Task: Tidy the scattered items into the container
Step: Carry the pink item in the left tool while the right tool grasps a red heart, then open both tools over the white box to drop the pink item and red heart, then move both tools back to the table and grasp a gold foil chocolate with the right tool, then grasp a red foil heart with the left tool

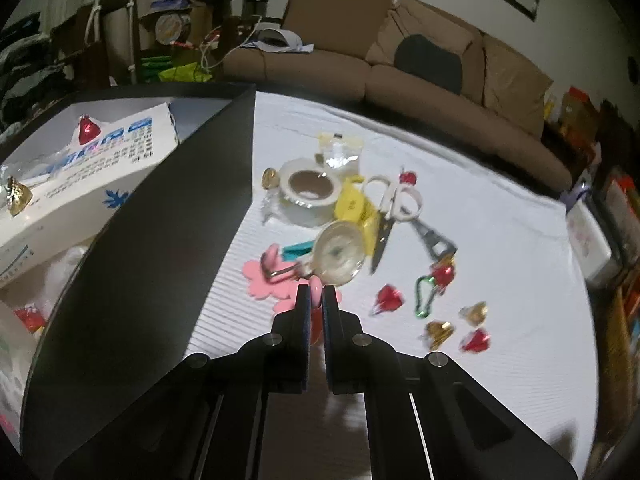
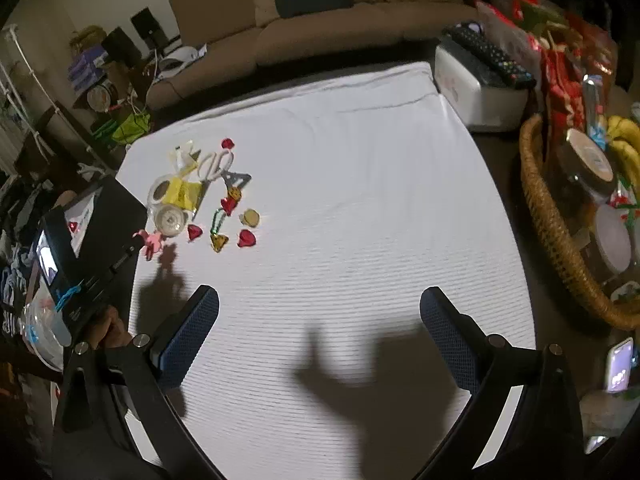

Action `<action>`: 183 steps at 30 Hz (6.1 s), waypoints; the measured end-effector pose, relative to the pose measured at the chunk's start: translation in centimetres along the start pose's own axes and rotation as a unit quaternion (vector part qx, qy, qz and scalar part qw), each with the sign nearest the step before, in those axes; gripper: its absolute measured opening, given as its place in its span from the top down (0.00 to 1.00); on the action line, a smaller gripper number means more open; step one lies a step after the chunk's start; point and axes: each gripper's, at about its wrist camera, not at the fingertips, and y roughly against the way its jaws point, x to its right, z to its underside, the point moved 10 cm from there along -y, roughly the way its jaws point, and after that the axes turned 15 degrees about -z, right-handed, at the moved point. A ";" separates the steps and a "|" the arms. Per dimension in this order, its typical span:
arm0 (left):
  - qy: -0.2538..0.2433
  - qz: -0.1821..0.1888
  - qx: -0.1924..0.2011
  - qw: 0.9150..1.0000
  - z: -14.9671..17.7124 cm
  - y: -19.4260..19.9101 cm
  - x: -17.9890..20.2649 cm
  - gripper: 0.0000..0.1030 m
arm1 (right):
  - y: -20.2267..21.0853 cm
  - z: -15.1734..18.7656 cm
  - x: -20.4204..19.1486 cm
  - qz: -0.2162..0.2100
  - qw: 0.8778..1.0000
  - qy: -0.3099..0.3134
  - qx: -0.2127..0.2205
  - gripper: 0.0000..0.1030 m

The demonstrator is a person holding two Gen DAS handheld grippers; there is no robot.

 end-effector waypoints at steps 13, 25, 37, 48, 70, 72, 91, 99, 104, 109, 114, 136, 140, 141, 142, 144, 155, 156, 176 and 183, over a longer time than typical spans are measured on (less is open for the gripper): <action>0.081 0.059 0.058 0.993 -6.3 10.7 -3.1 0.96 | -4.4 -2.7 -1.8 -0.057 0.998 -0.023 0.015 0.10; 0.121 -0.099 0.147 0.977 -11.1 22.6 -14.7 0.96 | -17.9 -3.3 -4.7 -0.104 0.992 -0.019 -0.063 0.53; 0.150 -0.097 0.128 0.975 -10.8 21.5 -20.7 0.96 | -21.6 -1.5 -6.2 -0.035 0.993 0.036 -0.105 0.83; 0.178 -0.098 0.120 0.972 -9.9 21.8 -25.2 0.96 | -14.6 -4.4 -11.2 -0.209 0.976 -0.028 -0.048 0.89; 0.192 -0.090 0.044 0.976 -7.7 16.5 -28.9 0.96 | -9.7 3.1 -41.0 -0.344 0.910 0.206 -0.105 0.89; 0.193 -0.089 0.041 0.976 -7.7 16.2 -29.1 0.96 | -10.1 3.3 -41.2 -0.343 0.910 0.208 -0.108 0.89; 0.257 0.015 0.003 0.966 -7.7 15.4 -25.8 0.06 | -6.0 -6.5 -26.7 -0.232 0.963 0.135 -0.013 0.16; 0.179 0.066 -0.010 0.982 -8.2 14.4 -17.8 0.03 | -10.6 -8.0 -12.1 -0.102 0.994 0.033 -0.029 0.16; 0.124 0.059 0.005 0.991 -8.5 14.1 -12.8 0.02 | -16.0 -5.5 -10.8 -0.039 0.991 0.109 -0.065 0.18; 0.045 0.032 0.006 0.998 -8.1 13.8 -8.9 0.02 | -18.7 -4.7 -11.0 0.006 0.984 0.175 -0.030 0.18; -0.016 -0.014 0.008 1.000 -7.8 12.8 -6.7 0.02 | -19.8 -5.0 -11.5 0.017 0.981 0.193 -0.018 0.18; 0.013 0.050 -0.031 0.998 -7.0 5.6 0.8 0.02 | -21.8 -5.5 -4.5 -0.061 0.996 0.062 -0.037 0.84; 0.014 0.055 -0.037 0.998 -5.6 0.3 2.8 0.03 | -19.4 -7.1 -2.8 -0.085 0.996 0.027 -0.012 0.84; 0.005 0.056 -0.040 0.998 -5.1 -0.8 3.4 0.04 | -18.8 -7.4 -2.5 -0.085 0.996 0.023 -0.007 0.84; -0.009 0.057 -0.046 0.997 -4.4 -1.9 4.1 0.10 | -18.3 -7.7 -2.2 -0.089 0.996 0.020 -0.003 0.84; -0.036 0.047 -0.060 0.996 -3.2 -3.6 5.0 0.23 | -17.3 -8.3 -1.6 -0.094 0.995 0.010 0.003 0.84; -0.073 0.086 -0.100 0.989 -0.1 -5.6 7.6 0.96 | -14.4 -10.8 -2.3 -0.112 0.993 -0.008 0.028 0.84; -0.079 0.085 -0.101 0.988 0.0 -5.4 7.8 0.98 | -14.3 -10.7 -2.5 -0.112 0.993 -0.006 0.027 0.84; -0.034 0.079 -0.080 0.993 -2.5 1.0 4.2 0.34 | -6.3 -8.3 -7.1 -0.153 0.987 0.024 0.033 0.84; -0.018 0.066 -0.118 0.991 1.1 -5.1 4.7 0.38 | -5.5 -7.7 -7.1 -0.152 0.988 0.017 0.033 0.84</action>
